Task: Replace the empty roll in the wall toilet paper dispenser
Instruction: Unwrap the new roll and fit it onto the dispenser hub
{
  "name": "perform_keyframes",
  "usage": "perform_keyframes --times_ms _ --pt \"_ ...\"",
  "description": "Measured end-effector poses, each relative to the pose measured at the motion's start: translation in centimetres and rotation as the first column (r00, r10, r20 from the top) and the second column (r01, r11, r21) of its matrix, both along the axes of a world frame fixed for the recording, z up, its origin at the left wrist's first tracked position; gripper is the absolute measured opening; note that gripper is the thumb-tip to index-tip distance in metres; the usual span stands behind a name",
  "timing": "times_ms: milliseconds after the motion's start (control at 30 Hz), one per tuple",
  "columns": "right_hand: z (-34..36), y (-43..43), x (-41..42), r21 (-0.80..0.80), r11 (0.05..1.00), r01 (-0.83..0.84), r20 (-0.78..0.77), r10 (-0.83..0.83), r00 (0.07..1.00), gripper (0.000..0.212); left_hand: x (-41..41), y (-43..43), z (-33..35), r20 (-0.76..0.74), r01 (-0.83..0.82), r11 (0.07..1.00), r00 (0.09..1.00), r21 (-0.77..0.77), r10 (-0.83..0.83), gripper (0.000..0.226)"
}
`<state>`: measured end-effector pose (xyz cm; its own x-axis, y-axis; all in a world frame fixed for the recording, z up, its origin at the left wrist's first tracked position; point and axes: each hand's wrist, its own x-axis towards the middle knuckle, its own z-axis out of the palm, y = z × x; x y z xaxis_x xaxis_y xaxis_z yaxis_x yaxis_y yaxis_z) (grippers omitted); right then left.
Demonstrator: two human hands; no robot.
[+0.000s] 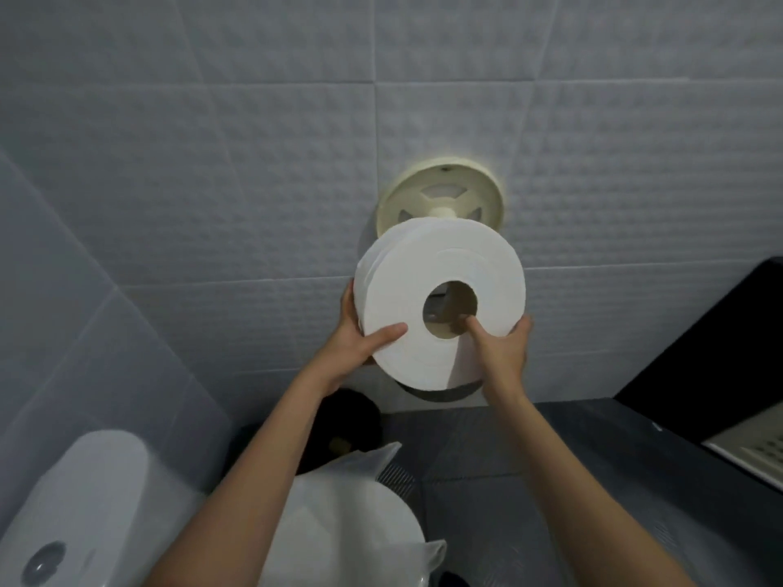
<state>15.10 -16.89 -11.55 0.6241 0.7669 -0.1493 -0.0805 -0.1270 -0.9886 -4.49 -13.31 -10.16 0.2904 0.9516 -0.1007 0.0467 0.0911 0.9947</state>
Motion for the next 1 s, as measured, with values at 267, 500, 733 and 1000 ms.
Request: perform_keyframes --times_ms 267,500,733,1000 --pt "1.1 5.6 6.6 0.013 0.998 0.060 0.119 -0.061 0.991 0.065 6.6 6.0 0.0 0.068 0.037 0.999 0.997 -0.017 -0.036 0.093" --pt "-0.2 9.4 9.7 0.028 0.999 0.031 0.199 -0.036 0.979 0.072 9.2 9.4 -1.7 0.009 -0.054 0.998 0.999 -0.044 0.054 0.102" --pt "-0.4 12.3 10.4 0.077 0.997 -0.016 0.299 -0.007 0.954 0.072 9.3 11.5 -1.8 -0.228 -0.115 0.993 0.966 0.030 0.119 0.115" --pt "-0.2 15.0 10.2 0.064 0.984 -0.166 0.509 0.111 0.853 0.079 8.7 13.8 0.8 -0.465 -0.150 0.932 0.833 0.330 0.299 0.123"
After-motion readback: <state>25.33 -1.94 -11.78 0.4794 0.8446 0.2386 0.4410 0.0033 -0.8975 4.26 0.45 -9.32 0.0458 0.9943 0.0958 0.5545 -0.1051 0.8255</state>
